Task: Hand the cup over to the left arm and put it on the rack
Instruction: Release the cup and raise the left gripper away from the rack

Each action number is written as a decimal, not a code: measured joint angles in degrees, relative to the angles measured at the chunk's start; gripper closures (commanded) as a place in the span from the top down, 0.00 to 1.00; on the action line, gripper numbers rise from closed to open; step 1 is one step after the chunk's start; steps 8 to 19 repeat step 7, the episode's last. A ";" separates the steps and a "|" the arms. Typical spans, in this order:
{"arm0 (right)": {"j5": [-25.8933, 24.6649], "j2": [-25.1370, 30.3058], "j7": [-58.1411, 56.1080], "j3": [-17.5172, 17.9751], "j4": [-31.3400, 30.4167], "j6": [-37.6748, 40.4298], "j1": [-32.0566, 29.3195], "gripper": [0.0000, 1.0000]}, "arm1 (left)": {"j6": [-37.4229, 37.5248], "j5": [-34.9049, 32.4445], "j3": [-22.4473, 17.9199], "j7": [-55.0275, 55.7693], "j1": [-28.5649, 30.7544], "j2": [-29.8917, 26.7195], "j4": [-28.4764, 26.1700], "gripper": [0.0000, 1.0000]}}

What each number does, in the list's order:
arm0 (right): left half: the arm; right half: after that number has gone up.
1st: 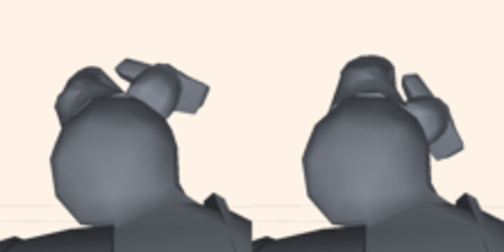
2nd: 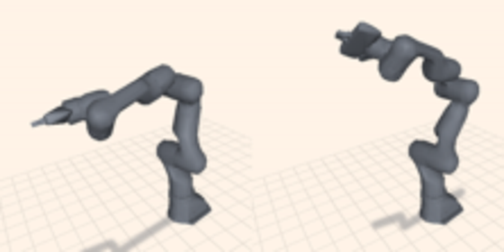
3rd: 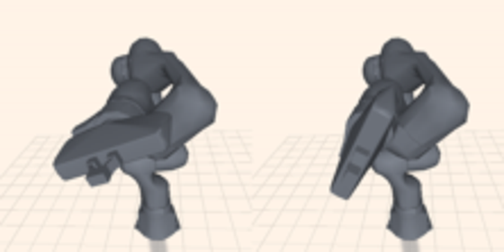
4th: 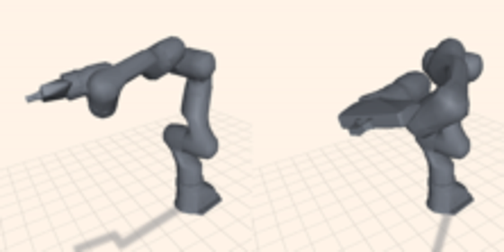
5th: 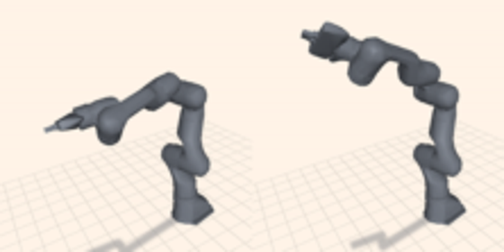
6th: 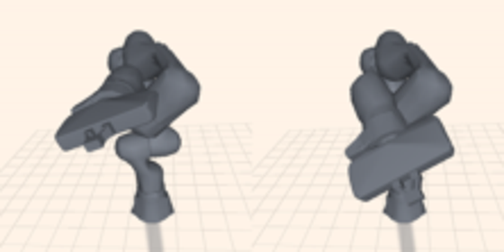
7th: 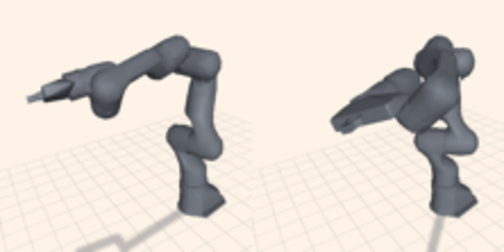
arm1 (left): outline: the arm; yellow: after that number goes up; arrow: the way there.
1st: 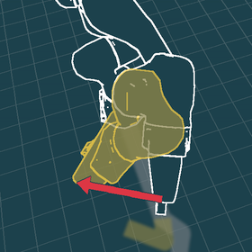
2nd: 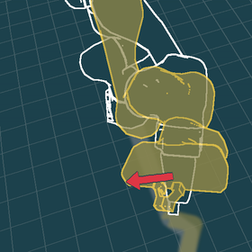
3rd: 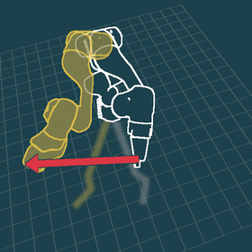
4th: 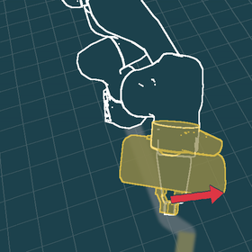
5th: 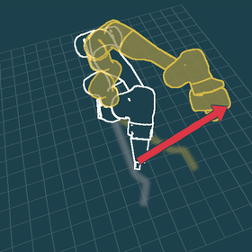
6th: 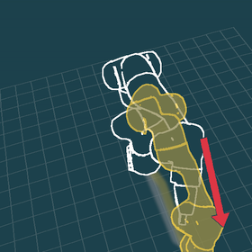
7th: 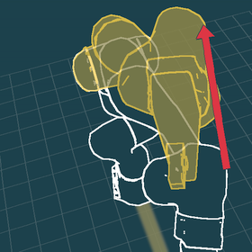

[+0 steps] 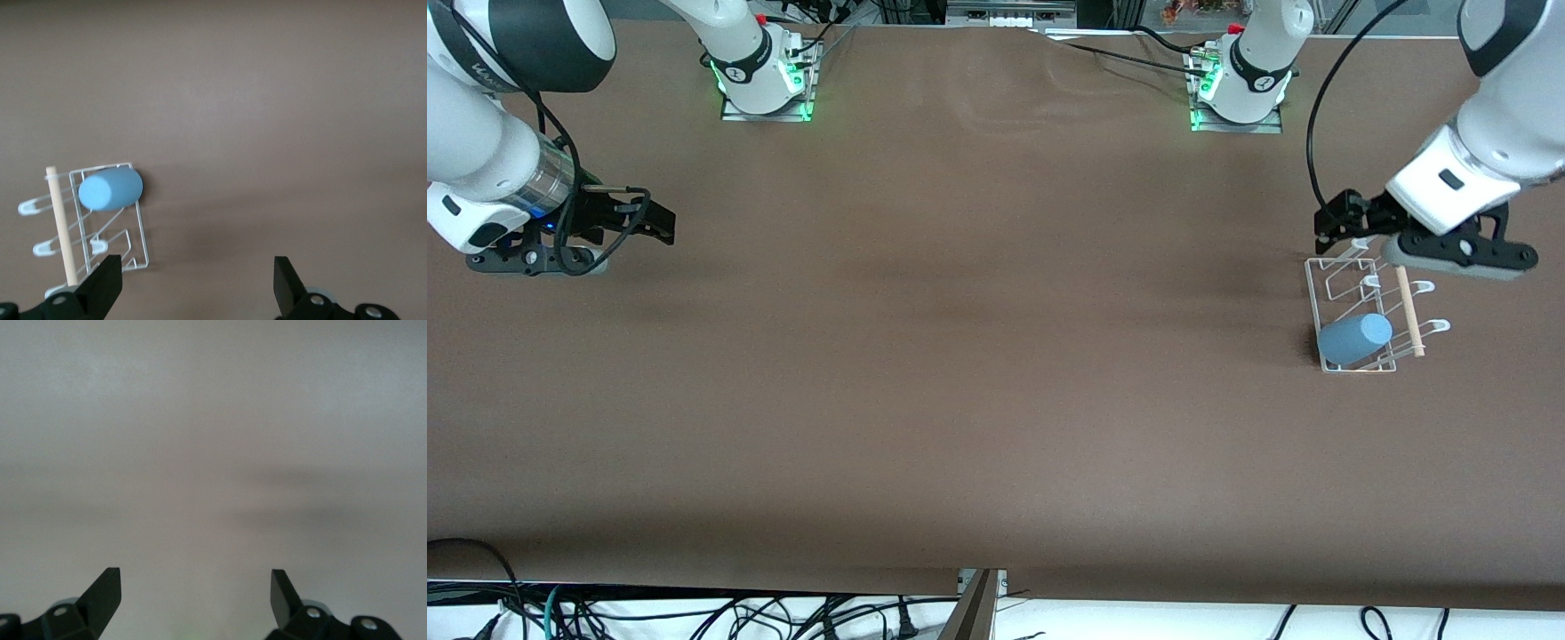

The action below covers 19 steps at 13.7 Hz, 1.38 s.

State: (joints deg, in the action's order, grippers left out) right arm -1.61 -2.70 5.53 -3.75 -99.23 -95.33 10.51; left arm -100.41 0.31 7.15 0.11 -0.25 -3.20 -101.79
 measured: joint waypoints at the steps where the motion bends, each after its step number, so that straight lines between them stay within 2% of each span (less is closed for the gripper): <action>1: 0.00 0.00 0.00 0.00 0.00 0.00 0.00 0.99 | -0.34 0.00 -0.09 0.02 -0.01 -1.76 -1.67 1.00; 6: 0.00 0.00 0.00 0.01 0.00 0.00 0.03 0.99 | -0.60 0.00 -6.08 0.14 -1.81 -2.71 -2.83 1.00; 19: 0.00 0.00 0.00 0.01 0.00 0.00 0.03 0.99 | -0.62 0.00 -6.31 0.14 -1.86 -2.48 -2.83 1.00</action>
